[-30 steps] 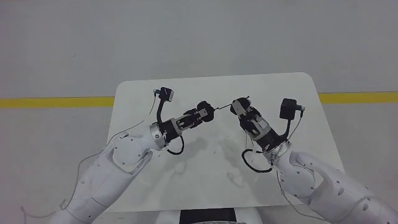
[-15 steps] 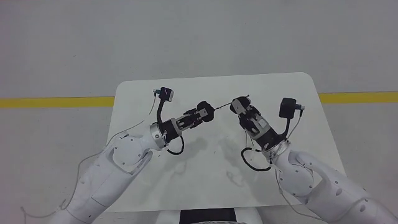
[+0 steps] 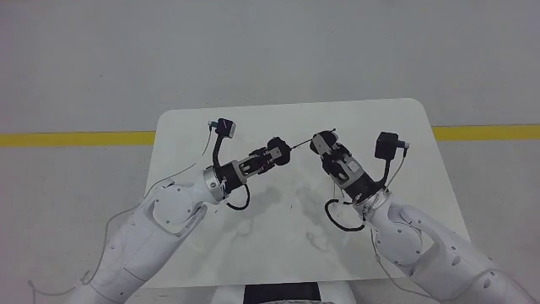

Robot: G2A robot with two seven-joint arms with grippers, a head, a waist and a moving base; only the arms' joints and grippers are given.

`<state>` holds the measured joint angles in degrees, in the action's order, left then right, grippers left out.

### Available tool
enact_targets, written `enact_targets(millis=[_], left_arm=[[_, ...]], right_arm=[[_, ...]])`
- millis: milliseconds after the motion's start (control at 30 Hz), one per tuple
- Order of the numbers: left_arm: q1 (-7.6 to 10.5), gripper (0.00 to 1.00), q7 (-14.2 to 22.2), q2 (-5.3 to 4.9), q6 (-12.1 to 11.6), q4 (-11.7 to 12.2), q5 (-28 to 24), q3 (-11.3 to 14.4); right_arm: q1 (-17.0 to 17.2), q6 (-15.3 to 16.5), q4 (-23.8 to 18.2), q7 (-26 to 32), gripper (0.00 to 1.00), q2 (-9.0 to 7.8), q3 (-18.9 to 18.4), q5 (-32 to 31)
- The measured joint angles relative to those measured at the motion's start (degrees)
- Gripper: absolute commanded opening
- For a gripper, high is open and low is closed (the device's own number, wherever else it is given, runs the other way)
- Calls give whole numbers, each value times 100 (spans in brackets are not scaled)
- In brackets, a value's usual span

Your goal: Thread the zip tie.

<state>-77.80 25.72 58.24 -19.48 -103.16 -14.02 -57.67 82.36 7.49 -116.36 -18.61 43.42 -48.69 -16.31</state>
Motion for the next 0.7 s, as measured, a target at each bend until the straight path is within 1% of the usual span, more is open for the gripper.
enact_targets(millis=[267, 700], left_arm=[[0, 0, 0, 0, 0, 0, 0, 0], [0, 0, 0, 0, 0, 0, 0, 0]], right_arm=[[131, 5, -16, 116, 0, 110, -160, -129], [270, -71, -47, 382, 0, 300, -291, -324]])
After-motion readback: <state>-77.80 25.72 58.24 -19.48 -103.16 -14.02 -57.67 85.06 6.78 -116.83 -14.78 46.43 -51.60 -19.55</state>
